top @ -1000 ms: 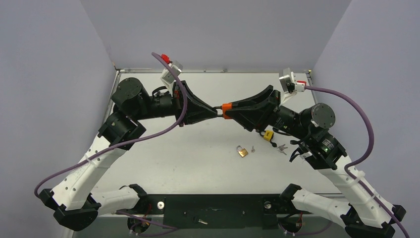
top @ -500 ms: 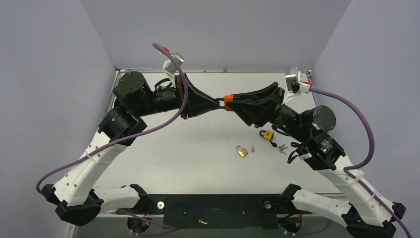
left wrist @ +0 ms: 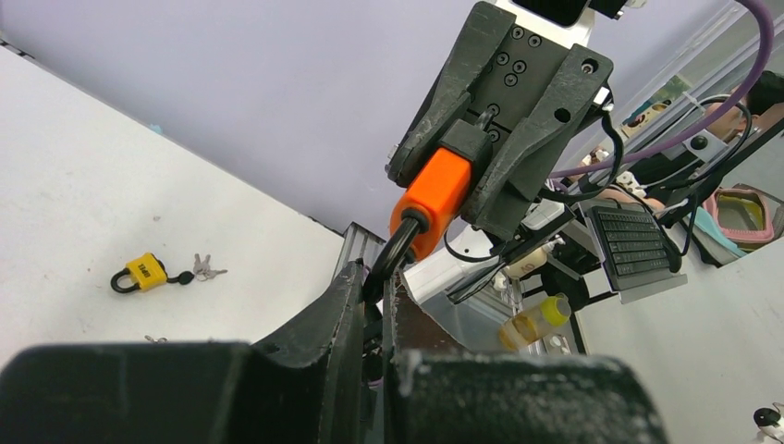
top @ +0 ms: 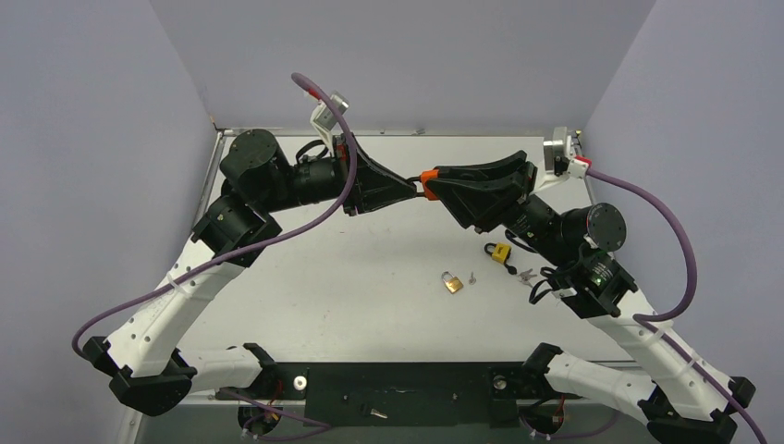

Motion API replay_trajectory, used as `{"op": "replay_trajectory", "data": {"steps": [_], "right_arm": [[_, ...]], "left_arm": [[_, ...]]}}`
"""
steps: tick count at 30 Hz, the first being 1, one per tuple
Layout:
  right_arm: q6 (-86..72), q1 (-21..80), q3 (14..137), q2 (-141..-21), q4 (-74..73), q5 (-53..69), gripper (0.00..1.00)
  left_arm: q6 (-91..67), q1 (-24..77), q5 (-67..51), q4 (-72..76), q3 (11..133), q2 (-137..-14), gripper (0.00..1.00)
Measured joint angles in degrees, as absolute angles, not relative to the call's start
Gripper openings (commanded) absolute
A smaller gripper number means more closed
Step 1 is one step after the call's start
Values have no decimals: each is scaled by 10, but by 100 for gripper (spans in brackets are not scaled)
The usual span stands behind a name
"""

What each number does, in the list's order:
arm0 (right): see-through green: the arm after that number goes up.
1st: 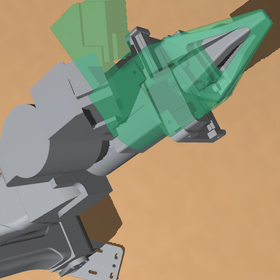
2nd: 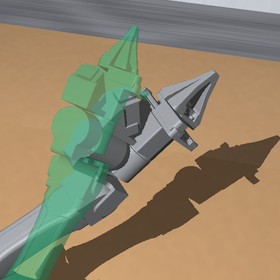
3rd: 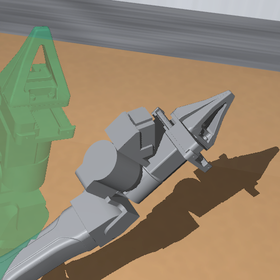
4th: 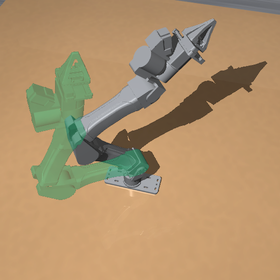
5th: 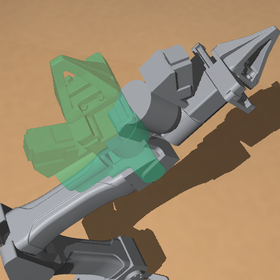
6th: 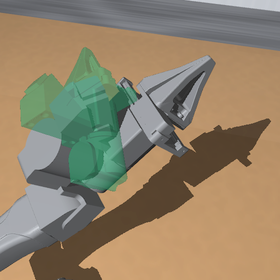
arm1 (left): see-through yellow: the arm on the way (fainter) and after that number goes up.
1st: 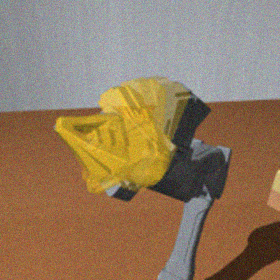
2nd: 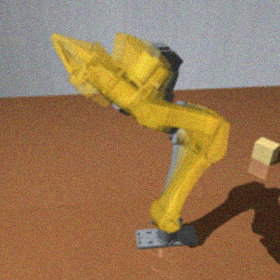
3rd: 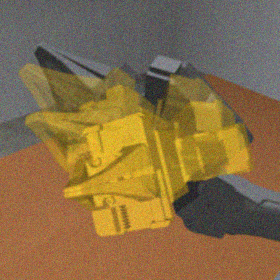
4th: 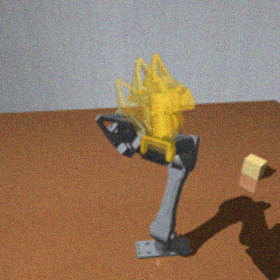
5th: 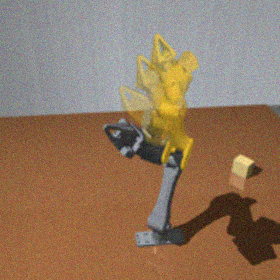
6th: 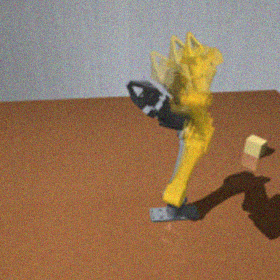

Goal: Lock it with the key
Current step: Lock the lock.

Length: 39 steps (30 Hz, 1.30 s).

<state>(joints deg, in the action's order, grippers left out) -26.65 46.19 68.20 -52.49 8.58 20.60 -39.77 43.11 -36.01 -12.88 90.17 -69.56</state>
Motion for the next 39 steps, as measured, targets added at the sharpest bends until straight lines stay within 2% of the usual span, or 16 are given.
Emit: {"op": "replay_trajectory", "data": {"steps": [22,24,25,26,27,31,35,39], "right_arm": [[-321,462,619,-526,263,170,0],[-323,463,624,-529,255,175,12],[-323,464,626,-531,249,178,25],[-324,465,630,-534,240,186,31],[-324,464,632,-537,230,196,42],[-332,434,621,-550,155,262,67],[-366,366,585,-571,132,333,79],[-415,297,559,-578,159,399,84]], "left_arm": [[-406,453,-333,-93,926,-707,0],[-392,457,-316,-105,921,-695,0],[-383,457,-305,-114,918,-687,0],[-376,456,-298,-124,913,-678,0],[-368,455,-287,-133,905,-667,0],[-361,427,-284,-142,865,-626,0],[-352,371,-286,-170,840,-605,0],[-334,354,-290,-202,840,-603,0]]}}
